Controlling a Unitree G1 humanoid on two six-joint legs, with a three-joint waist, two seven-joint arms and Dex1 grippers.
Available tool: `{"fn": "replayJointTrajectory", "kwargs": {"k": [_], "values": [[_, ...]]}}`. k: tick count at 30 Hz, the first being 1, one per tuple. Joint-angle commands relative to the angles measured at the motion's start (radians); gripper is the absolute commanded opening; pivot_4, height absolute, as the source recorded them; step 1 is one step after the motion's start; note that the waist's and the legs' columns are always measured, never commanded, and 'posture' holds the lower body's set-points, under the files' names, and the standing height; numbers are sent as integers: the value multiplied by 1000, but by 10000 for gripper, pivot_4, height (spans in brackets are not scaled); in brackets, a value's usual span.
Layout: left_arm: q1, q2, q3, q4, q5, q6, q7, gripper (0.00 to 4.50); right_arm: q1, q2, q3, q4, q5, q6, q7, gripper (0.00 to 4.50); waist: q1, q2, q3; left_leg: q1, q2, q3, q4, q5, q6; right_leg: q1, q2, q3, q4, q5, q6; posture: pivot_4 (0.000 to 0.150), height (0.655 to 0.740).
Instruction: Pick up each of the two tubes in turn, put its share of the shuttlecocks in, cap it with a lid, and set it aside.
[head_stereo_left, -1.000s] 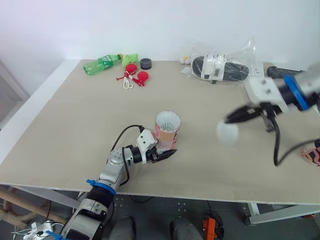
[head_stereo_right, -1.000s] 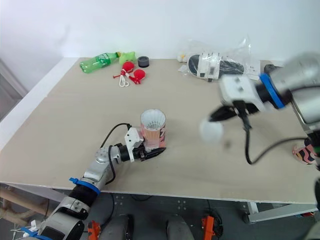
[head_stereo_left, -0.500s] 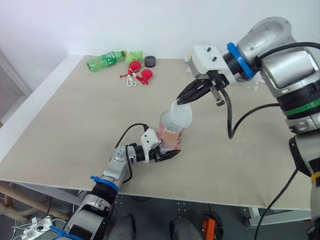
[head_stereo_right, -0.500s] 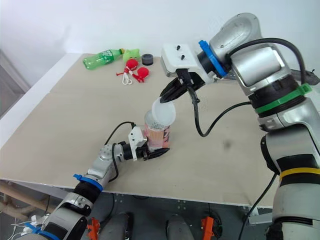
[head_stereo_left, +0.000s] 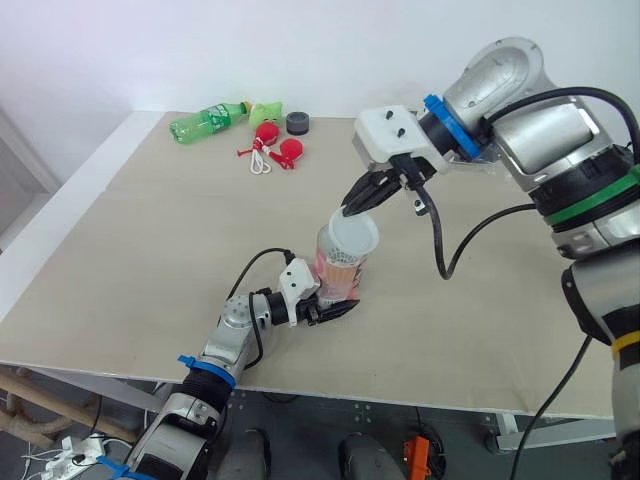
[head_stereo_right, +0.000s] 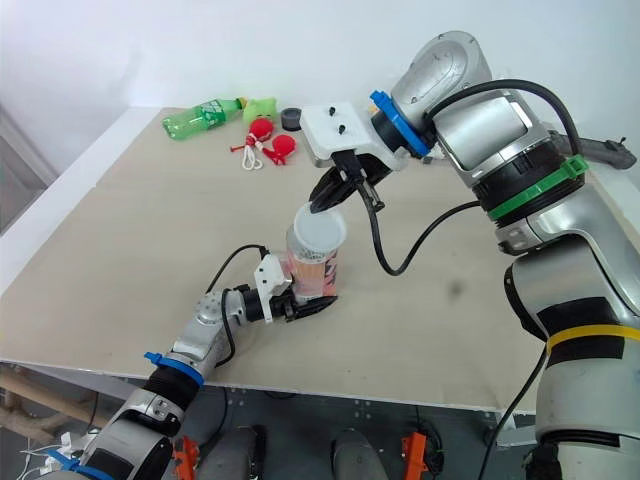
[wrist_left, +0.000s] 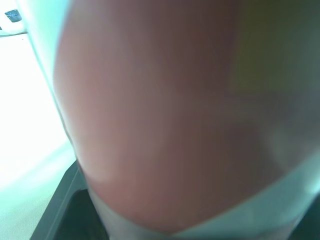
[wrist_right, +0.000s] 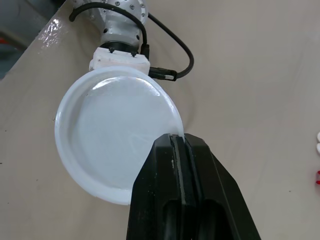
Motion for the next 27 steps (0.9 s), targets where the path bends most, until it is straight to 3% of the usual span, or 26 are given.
{"fn": "replayJointTrajectory", "kwargs": {"k": [1, 27], "values": [[36, 11, -24, 41, 41, 34, 11, 28707, -22, 6, 1, -11, 16, -17, 39, 370, 0, 0, 0, 0, 0, 0, 0, 0, 0, 0, 0, 0, 0, 0, 0, 1500, 7400], [34, -5, -30, 37, 43, 35, 20, 28707, -89, 45, 108, 63, -18, -53, 39, 370, 0, 0, 0, 0, -1, 0, 0, 0, 0, 0, 0, 0, 0, -1, 1, 1500, 7400]]}}
